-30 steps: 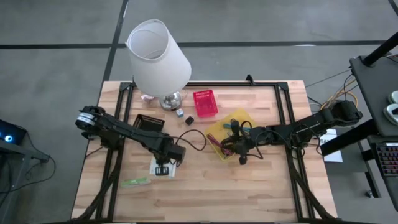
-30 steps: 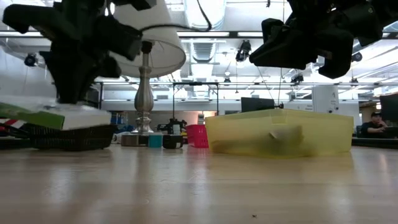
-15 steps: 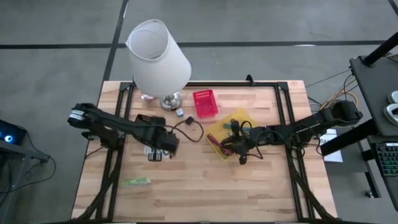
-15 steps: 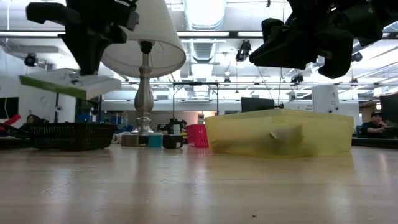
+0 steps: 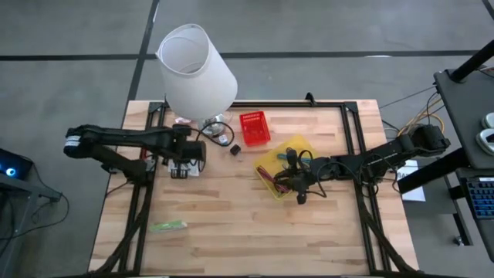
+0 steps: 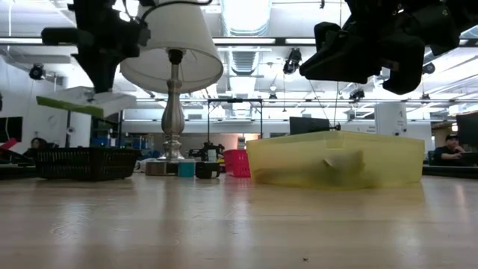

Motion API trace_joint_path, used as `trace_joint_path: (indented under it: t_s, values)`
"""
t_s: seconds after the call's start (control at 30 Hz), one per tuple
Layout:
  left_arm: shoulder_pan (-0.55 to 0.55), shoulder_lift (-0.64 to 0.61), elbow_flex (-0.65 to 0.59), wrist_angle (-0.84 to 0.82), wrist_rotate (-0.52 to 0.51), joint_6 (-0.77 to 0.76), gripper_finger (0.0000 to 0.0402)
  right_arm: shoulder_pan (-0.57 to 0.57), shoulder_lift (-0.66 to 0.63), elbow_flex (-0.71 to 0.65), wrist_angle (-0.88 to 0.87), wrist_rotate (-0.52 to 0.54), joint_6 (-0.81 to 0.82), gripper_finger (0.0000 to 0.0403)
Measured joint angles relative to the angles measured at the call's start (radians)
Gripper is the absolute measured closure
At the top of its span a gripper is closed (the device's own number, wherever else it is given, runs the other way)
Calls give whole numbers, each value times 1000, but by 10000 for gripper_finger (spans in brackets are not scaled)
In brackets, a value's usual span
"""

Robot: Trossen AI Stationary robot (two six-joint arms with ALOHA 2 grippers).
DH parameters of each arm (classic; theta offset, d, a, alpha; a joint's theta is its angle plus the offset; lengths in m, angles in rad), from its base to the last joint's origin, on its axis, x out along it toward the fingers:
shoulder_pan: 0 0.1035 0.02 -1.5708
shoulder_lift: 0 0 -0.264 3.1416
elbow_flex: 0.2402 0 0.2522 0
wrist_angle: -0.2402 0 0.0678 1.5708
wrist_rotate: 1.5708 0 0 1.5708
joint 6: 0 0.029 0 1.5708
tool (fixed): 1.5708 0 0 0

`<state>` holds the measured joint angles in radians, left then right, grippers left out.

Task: Pick and place items into bin
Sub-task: Put the right card reader box into the black bin

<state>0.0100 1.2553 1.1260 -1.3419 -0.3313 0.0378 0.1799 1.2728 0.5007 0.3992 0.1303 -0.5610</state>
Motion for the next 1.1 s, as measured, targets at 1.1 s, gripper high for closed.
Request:
trace_joint_path:
  t_s: [1.1]
  values:
    - [307, 19, -200, 236, -81, 383, 398, 0, 0, 0, -2, 0, 0, 340]
